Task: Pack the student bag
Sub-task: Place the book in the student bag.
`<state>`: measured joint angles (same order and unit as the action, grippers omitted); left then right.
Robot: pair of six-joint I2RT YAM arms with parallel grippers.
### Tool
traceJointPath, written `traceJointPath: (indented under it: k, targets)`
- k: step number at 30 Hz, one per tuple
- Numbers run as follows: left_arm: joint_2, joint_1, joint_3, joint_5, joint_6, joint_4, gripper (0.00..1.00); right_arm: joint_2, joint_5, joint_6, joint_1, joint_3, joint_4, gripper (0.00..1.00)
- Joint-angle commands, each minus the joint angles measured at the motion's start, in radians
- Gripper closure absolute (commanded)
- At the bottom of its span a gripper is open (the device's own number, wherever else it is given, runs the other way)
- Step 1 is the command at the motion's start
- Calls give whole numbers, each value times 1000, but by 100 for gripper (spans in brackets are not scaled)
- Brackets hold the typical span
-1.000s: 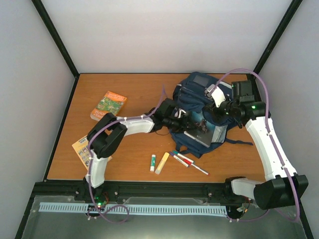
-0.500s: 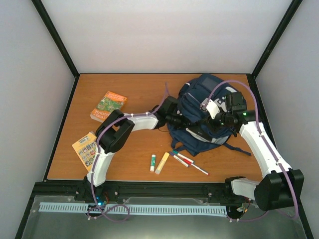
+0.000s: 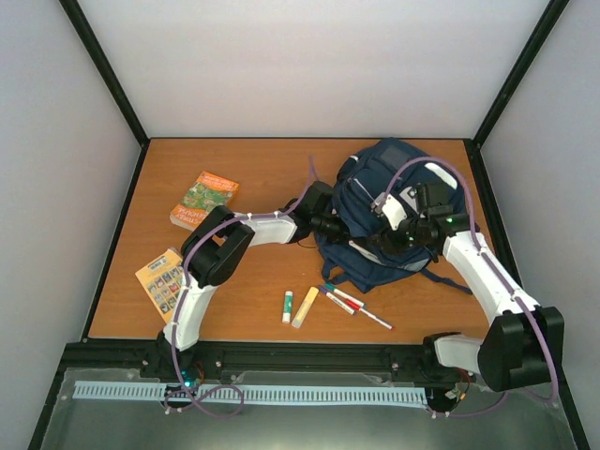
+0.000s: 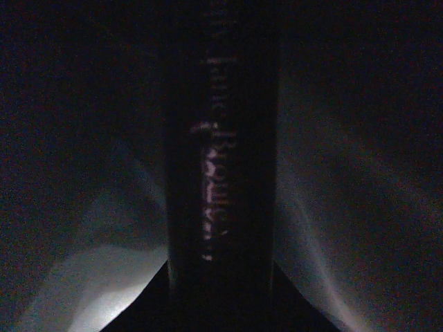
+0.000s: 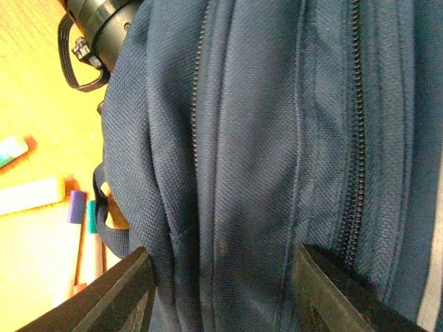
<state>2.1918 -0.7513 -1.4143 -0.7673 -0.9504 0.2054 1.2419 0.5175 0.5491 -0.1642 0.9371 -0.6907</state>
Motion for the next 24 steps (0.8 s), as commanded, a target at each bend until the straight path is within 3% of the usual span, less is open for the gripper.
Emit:
traceJointPath:
  k: [1, 4, 9, 11, 14, 16, 20, 24]
  targets:
    - [10, 0, -21, -22, 19, 101, 99, -15, -100, -15, -47, -39, 93, 43]
    - [6, 0, -21, -28, 4, 115, 99, -25, -149, -27, -84, -51, 121, 36]
    - [0, -2, -23, -29, 4, 113, 99, -9, -282, -56, -136, -57, 170, 35]
    - [-1, -3, -24, -30, 6, 109, 99, -13, -330, -76, -138, -57, 193, 45]
    - [0, -3, -26, -32, 14, 91, 99, -34, -377, -78, -138, -51, 209, 77]
    - [-5, -3, -32, -31, 27, 63, 99, -56, -375, -64, -138, -42, 192, 88]
    - [-33, -2, -52, -25, 89, -51, 97, -97, -388, -7, -138, -1, 133, 97]
    - [-102, -2, -31, -5, 142, -119, 71, -117, -438, 21, -138, 37, 104, 97]
